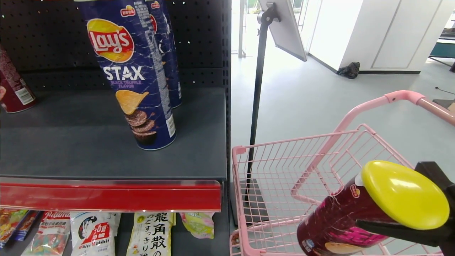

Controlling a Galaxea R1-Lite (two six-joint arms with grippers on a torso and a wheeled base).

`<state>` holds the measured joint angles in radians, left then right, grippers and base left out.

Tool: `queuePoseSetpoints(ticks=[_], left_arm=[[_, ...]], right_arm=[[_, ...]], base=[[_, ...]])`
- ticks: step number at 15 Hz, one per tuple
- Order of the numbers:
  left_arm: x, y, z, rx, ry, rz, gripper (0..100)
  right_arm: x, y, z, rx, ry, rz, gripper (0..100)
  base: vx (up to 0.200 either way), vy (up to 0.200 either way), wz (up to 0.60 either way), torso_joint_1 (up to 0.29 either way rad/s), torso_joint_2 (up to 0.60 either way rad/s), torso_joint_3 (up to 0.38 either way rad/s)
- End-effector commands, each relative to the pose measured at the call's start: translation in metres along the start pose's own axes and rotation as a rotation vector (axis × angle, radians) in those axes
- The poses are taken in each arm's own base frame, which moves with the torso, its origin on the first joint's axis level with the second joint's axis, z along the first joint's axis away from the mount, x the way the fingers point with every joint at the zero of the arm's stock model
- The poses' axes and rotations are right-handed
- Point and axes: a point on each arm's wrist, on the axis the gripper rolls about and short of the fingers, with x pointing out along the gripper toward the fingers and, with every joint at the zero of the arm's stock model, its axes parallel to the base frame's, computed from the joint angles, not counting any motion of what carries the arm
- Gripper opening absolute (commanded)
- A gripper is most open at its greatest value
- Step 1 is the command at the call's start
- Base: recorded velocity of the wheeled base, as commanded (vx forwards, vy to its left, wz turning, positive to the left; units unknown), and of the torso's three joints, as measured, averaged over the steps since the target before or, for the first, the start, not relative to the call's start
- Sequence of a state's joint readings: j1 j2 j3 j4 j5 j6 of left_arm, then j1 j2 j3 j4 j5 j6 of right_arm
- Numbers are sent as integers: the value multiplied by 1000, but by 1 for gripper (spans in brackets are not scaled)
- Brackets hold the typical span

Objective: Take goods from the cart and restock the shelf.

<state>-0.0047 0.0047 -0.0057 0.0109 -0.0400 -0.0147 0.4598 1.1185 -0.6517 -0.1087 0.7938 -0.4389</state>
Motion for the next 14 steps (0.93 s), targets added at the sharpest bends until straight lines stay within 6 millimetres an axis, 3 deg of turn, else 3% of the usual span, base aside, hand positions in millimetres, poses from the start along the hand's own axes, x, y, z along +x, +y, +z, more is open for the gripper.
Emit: queuePoseSetpoints(ticks=[1,14], left_arm=[[0,0,0,-1,-1,-1,100],[0,0,0,-1,-1,0,100]], right_arm=[[3,-3,4,-7,-7,9,0],[-8,10,3,-6,-18,-19,0]], base=[[0,0,0,134,-349,-222],[0,0,0,215,-537,-322]])
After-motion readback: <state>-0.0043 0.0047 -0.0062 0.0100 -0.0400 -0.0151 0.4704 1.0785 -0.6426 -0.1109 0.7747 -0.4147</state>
